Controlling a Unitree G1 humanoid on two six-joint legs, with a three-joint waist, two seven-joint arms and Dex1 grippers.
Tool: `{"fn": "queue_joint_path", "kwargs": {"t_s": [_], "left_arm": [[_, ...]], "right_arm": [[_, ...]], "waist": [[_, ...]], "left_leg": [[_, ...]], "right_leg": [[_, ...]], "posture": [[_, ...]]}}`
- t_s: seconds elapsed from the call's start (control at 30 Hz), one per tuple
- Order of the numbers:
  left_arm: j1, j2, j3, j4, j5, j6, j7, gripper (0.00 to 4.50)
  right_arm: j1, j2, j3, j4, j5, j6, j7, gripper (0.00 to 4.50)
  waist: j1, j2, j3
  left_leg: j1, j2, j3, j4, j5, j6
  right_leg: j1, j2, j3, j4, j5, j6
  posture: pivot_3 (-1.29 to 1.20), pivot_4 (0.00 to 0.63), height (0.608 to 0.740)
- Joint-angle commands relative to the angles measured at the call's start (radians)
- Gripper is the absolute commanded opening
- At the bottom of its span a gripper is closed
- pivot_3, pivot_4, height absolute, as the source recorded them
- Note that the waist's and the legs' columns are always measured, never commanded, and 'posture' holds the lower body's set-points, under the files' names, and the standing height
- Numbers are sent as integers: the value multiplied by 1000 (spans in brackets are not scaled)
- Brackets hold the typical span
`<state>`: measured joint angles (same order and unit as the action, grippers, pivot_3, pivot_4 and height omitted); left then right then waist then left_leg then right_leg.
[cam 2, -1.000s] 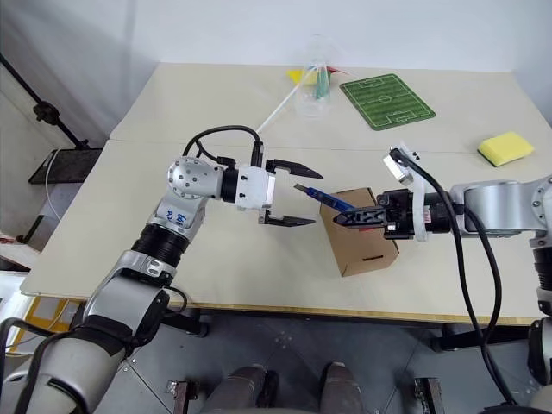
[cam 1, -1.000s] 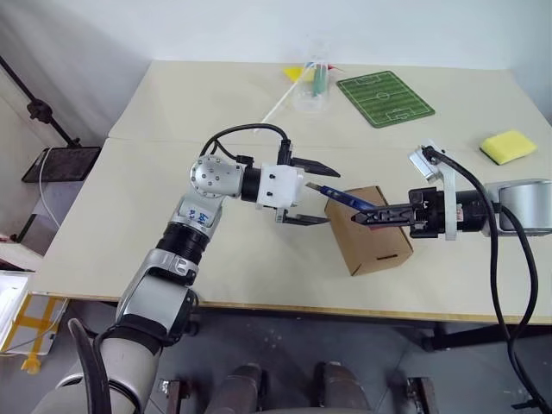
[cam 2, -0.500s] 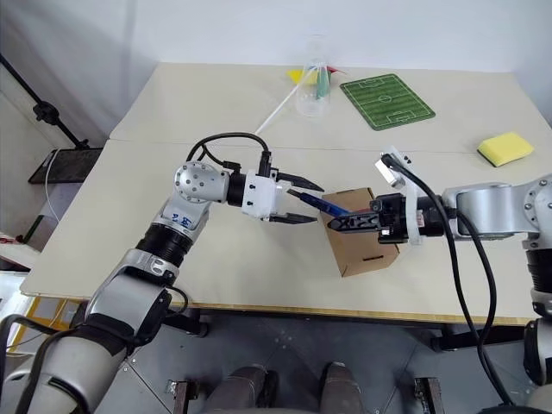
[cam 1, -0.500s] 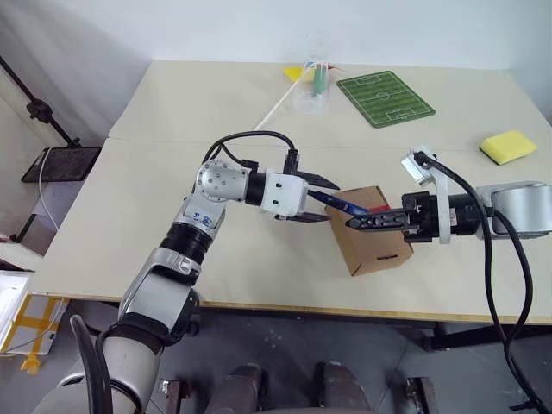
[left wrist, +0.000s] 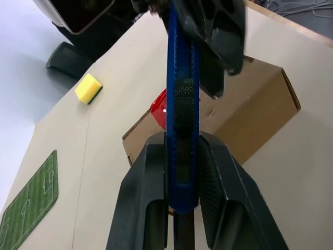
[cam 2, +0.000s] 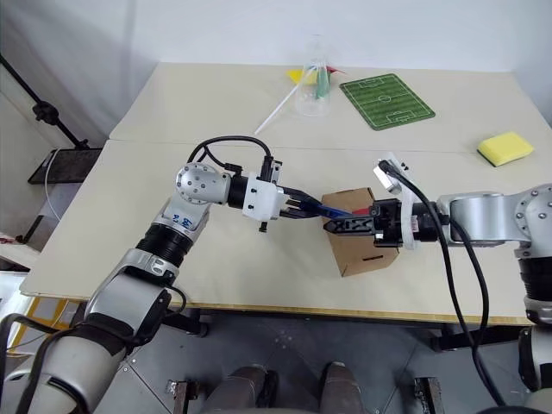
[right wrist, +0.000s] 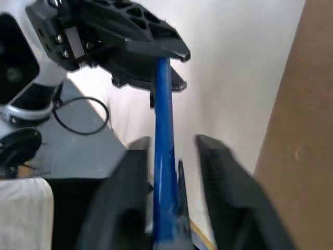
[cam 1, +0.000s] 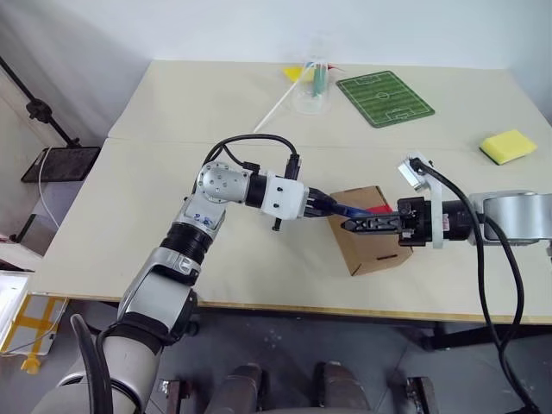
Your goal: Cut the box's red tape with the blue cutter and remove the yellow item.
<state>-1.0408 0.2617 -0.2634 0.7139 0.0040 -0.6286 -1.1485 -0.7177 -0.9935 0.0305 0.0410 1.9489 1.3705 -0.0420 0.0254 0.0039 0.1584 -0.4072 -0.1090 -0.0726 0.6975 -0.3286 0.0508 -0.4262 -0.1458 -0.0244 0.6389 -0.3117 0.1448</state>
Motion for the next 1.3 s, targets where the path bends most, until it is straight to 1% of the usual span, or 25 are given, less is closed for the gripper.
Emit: {"fn": "queue_joint_path", "kwargs": {"t_s": [0.03,0.1,0.23,0.33,0.6,0.87,0.97,1.03,1.07,1.1,1.27,1.3], "left_arm": [[-8,3,15,-36,-27,12,4,436],[-1,6,14,-42,-28,16,2,436],[8,13,13,-53,-28,24,1,436],[9,14,13,-57,-28,29,3,436],[-18,13,17,-34,-14,37,27,436],[-6,15,13,-50,-13,43,29,436],[-5,14,12,-51,-12,44,30,436],[-6,15,12,-50,-11,44,31,436],[-6,15,12,-51,-11,44,32,436],[-6,15,12,-51,-9,44,34,436],[-10,14,13,-46,-1,39,42,436],[-11,13,13,-45,0,39,44,436]], "right_arm": [[29,-21,-97,-67,23,-33,34,3034],[71,-16,-143,-117,23,-76,6,3719],[145,2,-213,-164,23,-132,-30,3719],[177,25,-242,-182,23,-166,-65,3719],[241,108,-269,-231,23,-227,-133,3719],[260,150,-279,-259,23,-270,-178,3719],[258,157,-280,-258,23,-275,-183,3127],[259,160,-279,-258,23,-271,-176,2473],[261,161,-278,-261,23,-267,-170,2049],[261,162,-276,-262,23,-265,-168,1805],[249,165,-267,-251,23,-262,-165,179],[247,166,-266,-248,23,-261,-165,169]], "waist": [[0,0,0],[0,0,0],[-1,0,0],[-2,0,0],[-1,0,0],[-2,0,0],[-2,0,0],[-2,0,0],[-2,0,0],[-2,0,0],[-2,0,0],[-2,0,0]], "left_leg": [[0,0,0,0,0,0],[0,0,0,0,0,0],[0,0,0,0,0,0],[0,0,0,0,0,0],[0,-1,0,0,0,1],[0,0,0,0,0,1],[0,0,0,0,0,1],[0,-1,0,0,0,1],[0,0,0,0,0,1],[0,0,0,0,0,1],[0,0,0,0,0,1],[0,0,0,0,0,1]], "right_leg": [[0,0,0,0,0,0],[0,0,0,0,0,0],[0,0,0,0,0,0],[0,1,-1,1,0,0],[0,4,0,2,0,0],[0,5,0,2,0,0],[0,5,0,2,0,0],[0,5,0,2,0,0],[0,6,0,2,0,0],[0,6,0,2,0,0],[0,6,0,2,0,0],[0,6,0,3,0,0]], "posture": [[0,150,740],[0,150,740],[0,150,740],[0,150,740],[0,150,740],[0,150,740],[0,150,740],[0,150,740],[0,150,740],[0,150,740],[0,150,740],[0,150,740]]}}
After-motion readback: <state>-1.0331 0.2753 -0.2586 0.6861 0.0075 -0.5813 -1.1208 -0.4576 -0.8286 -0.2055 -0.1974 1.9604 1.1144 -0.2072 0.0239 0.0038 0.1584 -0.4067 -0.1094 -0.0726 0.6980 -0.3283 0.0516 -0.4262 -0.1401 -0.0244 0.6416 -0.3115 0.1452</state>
